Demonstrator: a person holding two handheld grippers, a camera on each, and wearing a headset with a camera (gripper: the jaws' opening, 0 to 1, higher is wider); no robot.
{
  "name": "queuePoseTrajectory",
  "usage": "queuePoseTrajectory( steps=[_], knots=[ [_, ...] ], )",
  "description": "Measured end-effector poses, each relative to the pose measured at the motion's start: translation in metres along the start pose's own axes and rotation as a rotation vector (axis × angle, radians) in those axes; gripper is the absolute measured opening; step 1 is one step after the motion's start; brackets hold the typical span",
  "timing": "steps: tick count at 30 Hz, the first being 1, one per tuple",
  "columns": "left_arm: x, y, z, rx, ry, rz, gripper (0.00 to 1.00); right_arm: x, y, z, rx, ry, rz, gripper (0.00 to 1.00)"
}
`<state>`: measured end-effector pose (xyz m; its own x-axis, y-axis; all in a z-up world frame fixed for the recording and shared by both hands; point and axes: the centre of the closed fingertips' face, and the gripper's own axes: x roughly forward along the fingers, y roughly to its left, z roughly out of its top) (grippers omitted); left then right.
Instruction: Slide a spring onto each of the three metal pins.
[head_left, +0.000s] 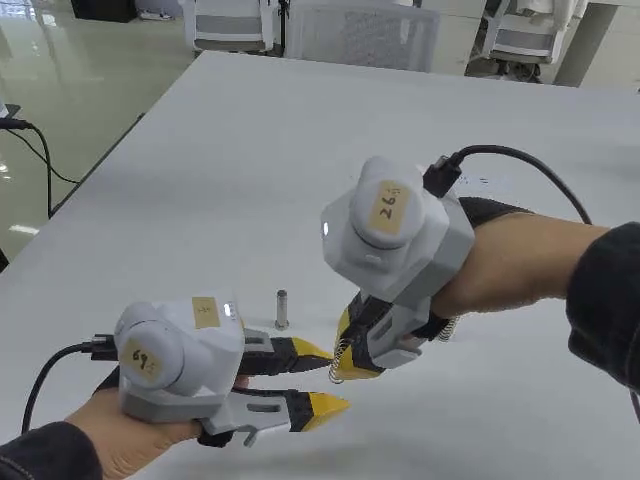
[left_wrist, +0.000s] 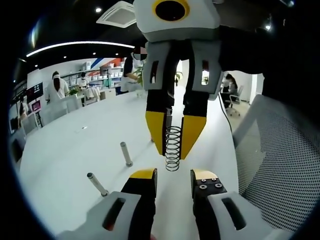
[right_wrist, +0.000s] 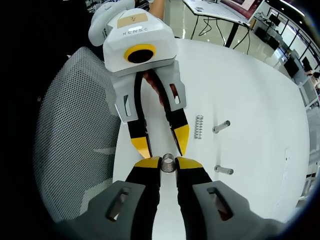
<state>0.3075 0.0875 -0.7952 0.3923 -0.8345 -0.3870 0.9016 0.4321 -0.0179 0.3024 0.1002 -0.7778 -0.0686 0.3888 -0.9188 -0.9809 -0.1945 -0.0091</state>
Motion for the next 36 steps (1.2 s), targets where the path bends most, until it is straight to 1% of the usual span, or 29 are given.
queuePoseTrajectory(
  steps=[1, 6, 10, 13, 16, 22, 36],
  knots=[
    [0.000, 0.000, -0.001, -0.005, 0.000, 0.002, 0.26, 0.000, 0.000, 0.000, 0.003, -0.001, 0.000, 0.13],
    [-0.003, 0.004, -0.004, -0.036, 0.005, 0.023, 0.38, -0.003, -0.004, -0.004, 0.009, 0.003, -0.012, 0.13],
    [-0.006, 0.007, -0.006, -0.051, 0.007, 0.037, 0.42, -0.005, -0.006, -0.006, 0.016, 0.002, -0.019, 0.13],
    [-0.009, 0.010, -0.007, -0.069, 0.008, 0.052, 0.48, -0.006, -0.008, -0.006, 0.022, 0.001, -0.025, 0.13],
    [-0.012, 0.013, -0.009, -0.075, 0.009, 0.064, 0.50, -0.008, -0.009, -0.008, 0.025, 0.004, -0.031, 0.13],
    [-0.019, 0.021, -0.013, -0.100, 0.010, 0.101, 0.57, -0.011, -0.015, -0.013, 0.039, 0.007, -0.045, 0.13],
    [-0.032, 0.036, -0.018, -0.132, 0.000, 0.162, 0.66, -0.019, -0.026, -0.021, 0.067, 0.009, -0.062, 0.13]
  ],
)
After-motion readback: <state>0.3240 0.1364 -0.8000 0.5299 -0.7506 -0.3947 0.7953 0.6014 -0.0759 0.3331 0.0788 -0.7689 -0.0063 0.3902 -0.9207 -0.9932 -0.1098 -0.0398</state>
